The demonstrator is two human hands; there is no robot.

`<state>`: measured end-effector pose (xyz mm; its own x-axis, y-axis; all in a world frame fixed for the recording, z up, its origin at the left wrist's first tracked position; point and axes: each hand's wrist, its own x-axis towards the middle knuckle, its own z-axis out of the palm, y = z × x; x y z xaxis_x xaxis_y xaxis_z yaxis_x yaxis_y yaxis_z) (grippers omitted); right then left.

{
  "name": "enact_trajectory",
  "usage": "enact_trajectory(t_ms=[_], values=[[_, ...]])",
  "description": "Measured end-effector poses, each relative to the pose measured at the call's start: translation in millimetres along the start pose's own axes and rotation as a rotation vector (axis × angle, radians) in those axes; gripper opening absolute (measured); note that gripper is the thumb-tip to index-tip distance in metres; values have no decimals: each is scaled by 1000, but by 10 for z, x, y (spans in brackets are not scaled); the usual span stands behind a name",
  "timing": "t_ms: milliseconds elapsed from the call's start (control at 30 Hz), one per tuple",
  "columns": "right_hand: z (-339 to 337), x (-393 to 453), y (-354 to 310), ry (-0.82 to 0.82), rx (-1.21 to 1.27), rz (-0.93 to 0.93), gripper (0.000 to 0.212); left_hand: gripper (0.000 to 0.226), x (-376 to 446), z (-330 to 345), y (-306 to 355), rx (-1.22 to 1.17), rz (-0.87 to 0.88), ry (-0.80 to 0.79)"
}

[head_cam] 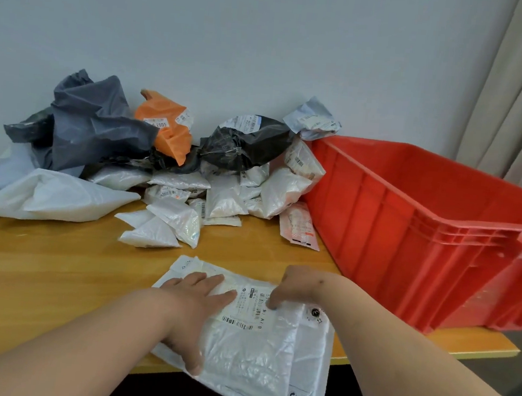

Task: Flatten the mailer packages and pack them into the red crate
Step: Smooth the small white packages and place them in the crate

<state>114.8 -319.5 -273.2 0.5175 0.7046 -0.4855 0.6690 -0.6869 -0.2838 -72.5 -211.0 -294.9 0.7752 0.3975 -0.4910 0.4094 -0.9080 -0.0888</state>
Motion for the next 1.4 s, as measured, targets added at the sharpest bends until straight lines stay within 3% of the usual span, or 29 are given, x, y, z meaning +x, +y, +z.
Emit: enact_trajectory(t_ms=[100,200,267,367,433,533,633,733,833,900,967,1133,1233,1300,1400], values=[[-16,-35,12,8,-65,-27,39,125,-31,-88,73,32,-10,-2],[-65,-63,69,95,4,-102,43,121,-57,-174,75,-58,-44,57],[-141,-96,119,163,116,-184,45,110,-45,-218,52,-203,-69,243],[-315,-189,177,256,344,-321,39,97,14,-300,54,-410,-188,740],[-453,-264,172,352,469,-391,33,102,54,-401,90,-580,-332,1012],[-667,-372,158,498,527,-456,33,113,118,-600,146,-1054,-451,1197],[-883,-467,196,608,619,-488,29,116,152,-798,233,-1377,-442,1314],[-1108,-530,240,683,813,-482,36,112,140,-1043,327,-1669,-350,1279],[-1344,-596,254,728,1002,-467,32,94,132,-1296,431,-1950,25,972],[-1509,-630,274,689,1132,-453,23,51,173,-1475,534,-1895,227,876],[-1689,-644,346,680,1185,-421,19,32,224,-1689,620,-1842,280,911],[-2081,-702,667,700,1067,-298,7,32,403,-2159,772,-1506,220,1064],[-2260,-638,960,755,1046,-204,12,32,550,-2458,1029,-1368,172,1167],[-2375,-606,1160,850,1038,-161,18,39,640,-2686,1224,-1340,187,1127],[-2526,-596,1445,889,640,34,24,52,784,-2964,1471,-1296,281,934]])
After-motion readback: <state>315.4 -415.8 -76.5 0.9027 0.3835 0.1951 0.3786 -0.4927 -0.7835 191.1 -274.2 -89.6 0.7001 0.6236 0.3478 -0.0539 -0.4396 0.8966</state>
